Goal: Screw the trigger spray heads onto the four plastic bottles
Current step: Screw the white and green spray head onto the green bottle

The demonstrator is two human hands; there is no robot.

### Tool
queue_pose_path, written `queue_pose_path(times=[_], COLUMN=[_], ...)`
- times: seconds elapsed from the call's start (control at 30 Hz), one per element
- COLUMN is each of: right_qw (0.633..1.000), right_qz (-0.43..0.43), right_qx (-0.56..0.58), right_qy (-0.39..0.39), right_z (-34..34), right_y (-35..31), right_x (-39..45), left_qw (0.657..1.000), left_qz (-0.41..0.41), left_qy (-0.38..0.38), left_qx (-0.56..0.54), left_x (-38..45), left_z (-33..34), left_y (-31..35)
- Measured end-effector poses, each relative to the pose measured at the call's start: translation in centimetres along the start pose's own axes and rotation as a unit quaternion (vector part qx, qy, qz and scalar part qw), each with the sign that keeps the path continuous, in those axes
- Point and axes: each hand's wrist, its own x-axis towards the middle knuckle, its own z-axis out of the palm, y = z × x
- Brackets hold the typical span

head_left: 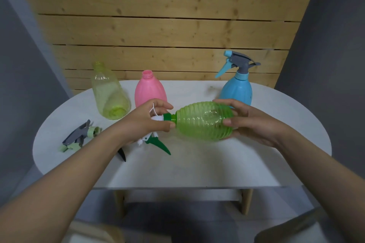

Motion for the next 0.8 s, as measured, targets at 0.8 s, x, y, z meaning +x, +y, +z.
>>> queue_pose_path(times=[0.8], right_qw=[0.998], right_qz=[-0.033], right_qx=[0.044], right_qy=[0.000], right_z=[-0.4], right_y=[-0.3], right_x=[-0.1], left_qw=[0.995], left_qz=[-0.051], left_qy=[0.078], left_qx=[0.018], left_x=[0.1], left_z=[0.4], left_y=[0.6])
